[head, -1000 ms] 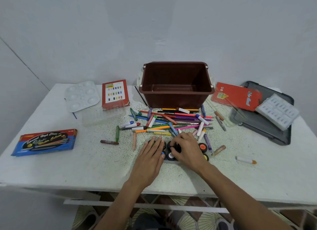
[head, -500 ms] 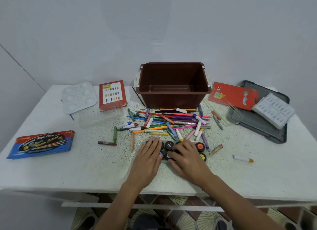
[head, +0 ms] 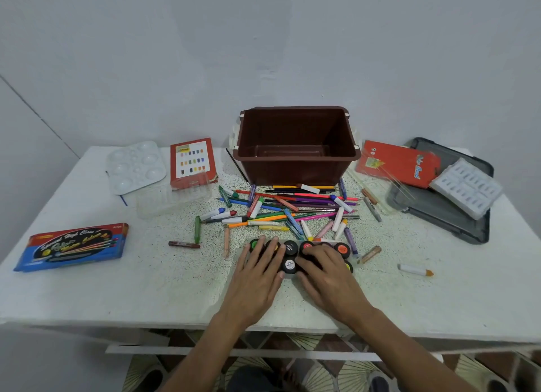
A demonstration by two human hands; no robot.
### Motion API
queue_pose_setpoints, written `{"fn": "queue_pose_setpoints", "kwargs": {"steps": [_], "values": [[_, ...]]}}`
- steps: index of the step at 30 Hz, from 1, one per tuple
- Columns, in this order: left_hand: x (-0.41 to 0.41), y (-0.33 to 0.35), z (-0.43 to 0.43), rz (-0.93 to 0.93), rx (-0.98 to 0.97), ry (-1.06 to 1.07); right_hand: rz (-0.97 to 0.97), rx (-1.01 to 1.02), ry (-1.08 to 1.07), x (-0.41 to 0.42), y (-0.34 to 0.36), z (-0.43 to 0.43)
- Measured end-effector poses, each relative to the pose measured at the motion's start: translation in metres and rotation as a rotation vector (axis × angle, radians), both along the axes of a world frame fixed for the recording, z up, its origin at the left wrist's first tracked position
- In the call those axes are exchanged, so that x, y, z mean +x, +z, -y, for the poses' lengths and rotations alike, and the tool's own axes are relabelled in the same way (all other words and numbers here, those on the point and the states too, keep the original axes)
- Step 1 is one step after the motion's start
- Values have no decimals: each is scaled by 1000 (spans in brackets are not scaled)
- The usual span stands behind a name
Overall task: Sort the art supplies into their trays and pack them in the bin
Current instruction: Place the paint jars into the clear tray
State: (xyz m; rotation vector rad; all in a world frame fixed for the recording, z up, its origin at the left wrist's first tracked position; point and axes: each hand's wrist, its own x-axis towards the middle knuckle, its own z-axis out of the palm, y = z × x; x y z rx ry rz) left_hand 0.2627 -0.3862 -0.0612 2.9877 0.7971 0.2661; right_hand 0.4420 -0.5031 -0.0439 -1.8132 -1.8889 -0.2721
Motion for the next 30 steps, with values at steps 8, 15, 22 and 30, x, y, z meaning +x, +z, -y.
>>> {"fn": "queue_pose_setpoints", "kwargs": {"steps": [8, 15, 22, 30], "values": [[5, -3, 13, -4, -5, -35, 59, -17, -23, 18, -2, 9], [12, -2, 16, -15, 2, -41, -31, -35, -83, 12, 4, 9], [12, 0, 17, -4, 3, -48, -34, -65, -95, 9, 5, 8], [22, 5, 13, -19, -6, -76, -95, -82, -188, 23, 15, -11]]}}
